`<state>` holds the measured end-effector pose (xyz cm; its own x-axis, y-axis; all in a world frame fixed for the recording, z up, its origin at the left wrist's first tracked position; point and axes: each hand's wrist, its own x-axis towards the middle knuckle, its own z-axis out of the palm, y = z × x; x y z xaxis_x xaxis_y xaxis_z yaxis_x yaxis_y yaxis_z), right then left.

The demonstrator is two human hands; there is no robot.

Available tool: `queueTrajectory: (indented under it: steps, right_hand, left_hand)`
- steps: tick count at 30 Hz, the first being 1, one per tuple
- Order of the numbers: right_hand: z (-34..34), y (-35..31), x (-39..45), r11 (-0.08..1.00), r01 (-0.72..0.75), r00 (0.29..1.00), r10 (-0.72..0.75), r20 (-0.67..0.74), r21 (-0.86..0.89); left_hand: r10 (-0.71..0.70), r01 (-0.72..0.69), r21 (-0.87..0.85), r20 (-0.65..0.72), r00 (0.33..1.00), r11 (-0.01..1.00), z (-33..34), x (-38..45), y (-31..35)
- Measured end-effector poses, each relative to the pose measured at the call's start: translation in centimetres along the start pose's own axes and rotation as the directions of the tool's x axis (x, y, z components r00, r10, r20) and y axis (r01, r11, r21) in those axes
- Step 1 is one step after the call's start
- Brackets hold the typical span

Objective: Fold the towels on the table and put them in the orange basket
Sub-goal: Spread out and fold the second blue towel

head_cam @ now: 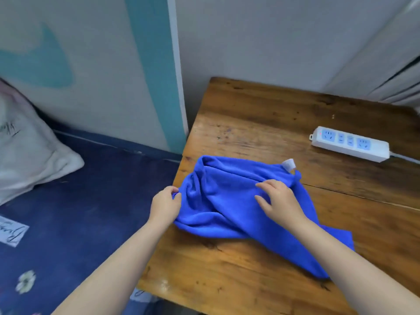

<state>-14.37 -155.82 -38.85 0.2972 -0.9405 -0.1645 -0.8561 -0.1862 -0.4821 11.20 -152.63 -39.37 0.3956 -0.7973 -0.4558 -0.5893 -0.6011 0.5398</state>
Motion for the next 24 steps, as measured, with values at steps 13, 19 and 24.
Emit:
queueTrajectory:
  steps: [13,19,24]
  right_hand:
    - [2.7,-1.8,1.2,0.902,-0.217,0.974,0.175,-0.142,-0.373]
    - [1.0,-3.1,-2.9,0.89,0.15,0.984,-0.177,-0.024,-0.43]
    - [1.2,-2.7,-8.1,0.89,0.27,0.9,-0.098,0.426,-0.367]
  left_hand:
    - [0.216,-0.225,0.108,0.09,0.972,0.968,1.8,1.8,2.1]
    - [0.239,-0.244,0.1,0.061,0.969,0.965,2.3,2.3,3.2]
    - [0.283,-0.37,0.332,0.283,0.917,0.868,3.4,1.3,3.6]
